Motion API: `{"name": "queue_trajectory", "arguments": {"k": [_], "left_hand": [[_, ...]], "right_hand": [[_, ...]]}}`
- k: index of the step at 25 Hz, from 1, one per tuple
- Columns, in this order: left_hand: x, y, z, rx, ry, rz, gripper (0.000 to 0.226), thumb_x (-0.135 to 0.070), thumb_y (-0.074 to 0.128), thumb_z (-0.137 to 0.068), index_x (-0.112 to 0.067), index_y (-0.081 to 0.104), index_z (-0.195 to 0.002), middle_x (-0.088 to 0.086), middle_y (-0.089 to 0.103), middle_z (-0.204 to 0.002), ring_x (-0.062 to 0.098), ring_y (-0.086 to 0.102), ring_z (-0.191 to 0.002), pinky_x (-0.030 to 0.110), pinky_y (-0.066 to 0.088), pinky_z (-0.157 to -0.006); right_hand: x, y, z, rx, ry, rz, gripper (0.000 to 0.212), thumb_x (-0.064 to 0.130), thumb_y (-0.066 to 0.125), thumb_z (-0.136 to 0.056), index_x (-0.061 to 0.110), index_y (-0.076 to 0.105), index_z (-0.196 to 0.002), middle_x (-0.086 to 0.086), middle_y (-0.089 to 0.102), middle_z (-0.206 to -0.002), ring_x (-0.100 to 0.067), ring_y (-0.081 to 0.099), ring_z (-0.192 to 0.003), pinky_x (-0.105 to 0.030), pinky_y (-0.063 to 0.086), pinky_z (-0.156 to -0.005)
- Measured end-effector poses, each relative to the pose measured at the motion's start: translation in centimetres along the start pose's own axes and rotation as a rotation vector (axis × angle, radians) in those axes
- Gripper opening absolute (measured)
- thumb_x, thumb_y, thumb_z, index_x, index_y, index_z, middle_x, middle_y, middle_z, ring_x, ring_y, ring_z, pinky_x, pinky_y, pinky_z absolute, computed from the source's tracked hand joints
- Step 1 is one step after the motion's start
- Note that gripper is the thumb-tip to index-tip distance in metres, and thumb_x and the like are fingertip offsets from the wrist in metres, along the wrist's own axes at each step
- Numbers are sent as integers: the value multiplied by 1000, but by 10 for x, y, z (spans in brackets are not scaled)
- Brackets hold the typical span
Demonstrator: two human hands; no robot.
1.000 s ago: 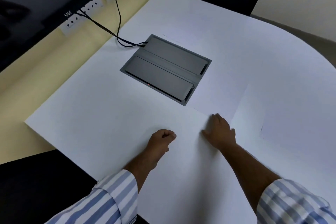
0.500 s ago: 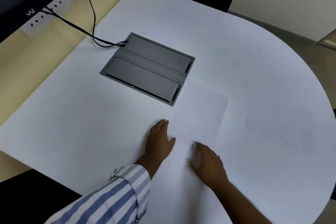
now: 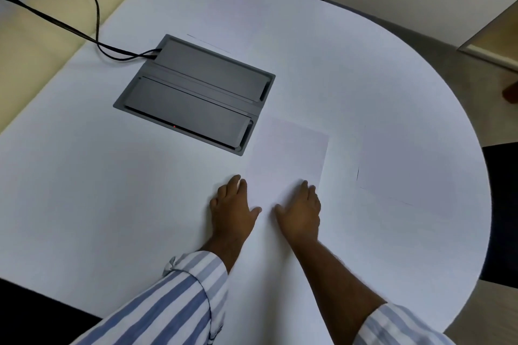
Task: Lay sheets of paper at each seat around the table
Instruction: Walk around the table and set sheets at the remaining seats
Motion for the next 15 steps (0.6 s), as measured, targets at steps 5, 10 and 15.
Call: {"name": "queue_trajectory", "arguments": {"k": [5,10,15], "left_hand": [[-6,-2,1,28,-19,-16,84,-63,68,-86,-29,36,-157,-3,21,-170,25,31,-148,45,37,-111],[-14,2,7,18,-22,-26,80,-64,64,-89,-32,36,-157,-3,21,-171,25,27,-152,45,34,-113],[-22,6,10,29,-3,-27,80,-67,63,-88,-35,37,-156,-3,22,-171,25,27,-152,46,34,-113]], "right_hand": [[-1,1,6,-74,274,-261,114,36,81,-87,16,1,-167,-17,-6,-175,-37,4,-162,-50,29,-124],[2,4,6,-105,312,-294,109,21,79,-90,18,3,-167,-14,-2,-176,-36,1,-162,-48,23,-127],[-7,7,8,-157,286,-327,107,18,79,-90,22,6,-167,-10,7,-176,-35,16,-161,-49,30,-125]]}}
Point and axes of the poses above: each hand's wrist, its own z-axis away from the middle knuckle, its own y-axis out of the palm, x = y × z, the point moved 3 cm from there along -z, towards the middle knuckle
